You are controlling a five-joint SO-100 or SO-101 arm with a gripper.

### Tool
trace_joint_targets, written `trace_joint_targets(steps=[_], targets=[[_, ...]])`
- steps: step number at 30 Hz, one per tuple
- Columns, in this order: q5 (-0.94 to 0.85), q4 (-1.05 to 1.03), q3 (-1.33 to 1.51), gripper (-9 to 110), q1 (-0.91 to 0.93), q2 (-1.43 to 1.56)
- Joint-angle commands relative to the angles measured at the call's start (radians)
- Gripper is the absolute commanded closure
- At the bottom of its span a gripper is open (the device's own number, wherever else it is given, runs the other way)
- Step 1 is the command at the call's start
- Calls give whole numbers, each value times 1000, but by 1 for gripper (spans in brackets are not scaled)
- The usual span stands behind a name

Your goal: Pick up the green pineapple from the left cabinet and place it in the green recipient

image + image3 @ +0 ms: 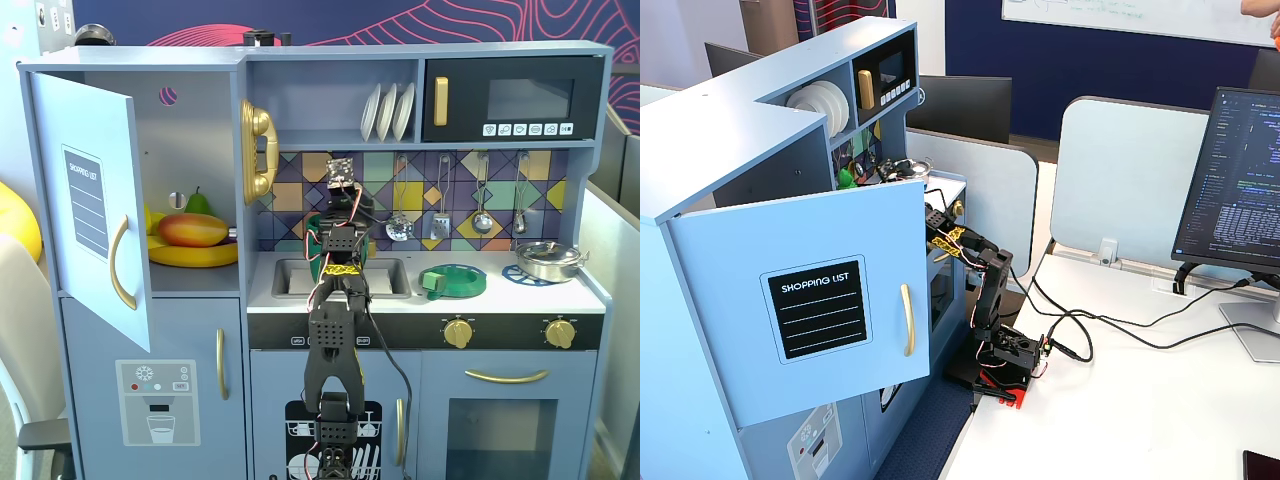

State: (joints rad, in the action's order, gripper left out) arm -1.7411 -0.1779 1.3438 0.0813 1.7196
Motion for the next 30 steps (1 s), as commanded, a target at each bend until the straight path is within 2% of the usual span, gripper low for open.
trace_joint_targets(steps=[1, 5, 11, 14, 18, 27, 30], targets=[[15, 20, -89, 67, 2, -8], [117, 37, -100, 47, -8, -14], [146, 28, -95, 46, -28, 5], [189, 14, -2, 47, -40, 117], [221, 15, 287, 47, -43, 397], [144, -92, 1236, 48, -133, 1129], [138, -149, 1439, 48, -130, 1279]])
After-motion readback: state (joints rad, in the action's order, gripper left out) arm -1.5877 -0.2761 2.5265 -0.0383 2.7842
